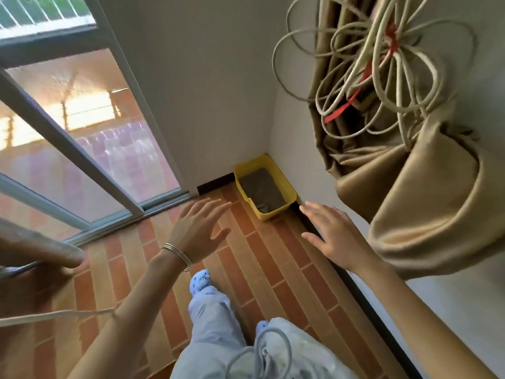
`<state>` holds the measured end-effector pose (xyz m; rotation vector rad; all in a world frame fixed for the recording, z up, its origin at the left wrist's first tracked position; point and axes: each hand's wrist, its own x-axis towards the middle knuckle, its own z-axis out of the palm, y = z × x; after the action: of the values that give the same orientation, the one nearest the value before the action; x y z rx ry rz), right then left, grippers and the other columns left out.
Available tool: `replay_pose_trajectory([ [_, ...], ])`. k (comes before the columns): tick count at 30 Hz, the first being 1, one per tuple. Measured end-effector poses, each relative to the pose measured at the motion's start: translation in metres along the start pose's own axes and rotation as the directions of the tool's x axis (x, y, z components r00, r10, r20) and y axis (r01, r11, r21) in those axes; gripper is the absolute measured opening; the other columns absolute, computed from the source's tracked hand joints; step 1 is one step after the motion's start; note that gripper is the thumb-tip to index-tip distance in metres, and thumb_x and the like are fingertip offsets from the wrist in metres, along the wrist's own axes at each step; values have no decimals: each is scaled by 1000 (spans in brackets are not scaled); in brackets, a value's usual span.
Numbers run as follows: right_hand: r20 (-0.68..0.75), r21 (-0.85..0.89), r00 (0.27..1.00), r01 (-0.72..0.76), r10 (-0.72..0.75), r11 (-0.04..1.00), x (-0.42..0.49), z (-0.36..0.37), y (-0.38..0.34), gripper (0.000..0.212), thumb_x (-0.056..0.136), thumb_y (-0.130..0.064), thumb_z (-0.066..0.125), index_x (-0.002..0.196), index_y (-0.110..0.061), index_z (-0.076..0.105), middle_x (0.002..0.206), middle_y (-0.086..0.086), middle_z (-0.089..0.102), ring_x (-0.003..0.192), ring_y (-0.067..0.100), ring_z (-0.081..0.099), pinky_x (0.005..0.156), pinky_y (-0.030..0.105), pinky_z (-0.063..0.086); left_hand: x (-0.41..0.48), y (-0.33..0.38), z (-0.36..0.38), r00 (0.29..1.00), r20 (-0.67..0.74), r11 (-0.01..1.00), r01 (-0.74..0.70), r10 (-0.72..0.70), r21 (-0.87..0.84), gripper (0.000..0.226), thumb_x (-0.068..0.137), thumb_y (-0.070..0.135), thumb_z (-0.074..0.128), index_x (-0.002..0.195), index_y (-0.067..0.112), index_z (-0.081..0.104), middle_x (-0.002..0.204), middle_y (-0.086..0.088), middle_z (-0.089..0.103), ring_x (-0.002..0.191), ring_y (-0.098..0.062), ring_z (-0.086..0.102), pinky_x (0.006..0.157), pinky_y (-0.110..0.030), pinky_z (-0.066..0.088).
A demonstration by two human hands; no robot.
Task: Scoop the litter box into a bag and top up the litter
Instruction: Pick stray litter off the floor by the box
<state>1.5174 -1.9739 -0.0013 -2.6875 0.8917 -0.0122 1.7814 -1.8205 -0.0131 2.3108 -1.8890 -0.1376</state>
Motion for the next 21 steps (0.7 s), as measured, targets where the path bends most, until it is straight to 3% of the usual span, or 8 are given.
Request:
replay_pose_trajectory([
  [8, -44, 102, 978, -200, 205, 975, 75, 32, -50, 53, 92, -44, 45, 141, -27, 35, 147, -6, 34, 135, 13, 31, 113, 37, 26, 72, -96, 10, 975, 142, 984, -177, 171, 29, 58, 91, 53, 41, 144, 33, 28, 148, 7, 36, 137, -16, 31, 114, -39, 25],
  [14, -84, 235, 930, -331, 358, 914, 137, 50, -111, 49, 92, -35, 52, 138, -22, 40, 144, -4, 39, 132, 13, 35, 113, 37, 24, 118, -193, -16, 955, 160, 967, -253, 250, 3, 56, 87, 47, 53, 139, 27, 42, 138, 1, 50, 129, -23, 45, 106, -43, 35],
  [18, -77, 323, 897, -390, 434, 862, 172, 58, -135, 49, 92, -32, 53, 137, -20, 40, 144, -3, 38, 133, 12, 34, 114, 38, 21, 148, -232, -17, 916, 214, 937, -349, 340, 6, 56, 88, 47, 53, 139, 28, 41, 140, 0, 49, 130, -23, 44, 107, -42, 33],
  [21, -64, 322, 878, -433, 475, 842, 188, 57, -137, 49, 91, -30, 54, 137, -18, 41, 144, -2, 38, 133, 14, 34, 113, 40, 22, 179, -250, -17, 915, 214, 939, -343, 342, -32, 55, 89, 45, 51, 140, 28, 39, 141, 1, 47, 131, -23, 42, 108, -43, 33],
])
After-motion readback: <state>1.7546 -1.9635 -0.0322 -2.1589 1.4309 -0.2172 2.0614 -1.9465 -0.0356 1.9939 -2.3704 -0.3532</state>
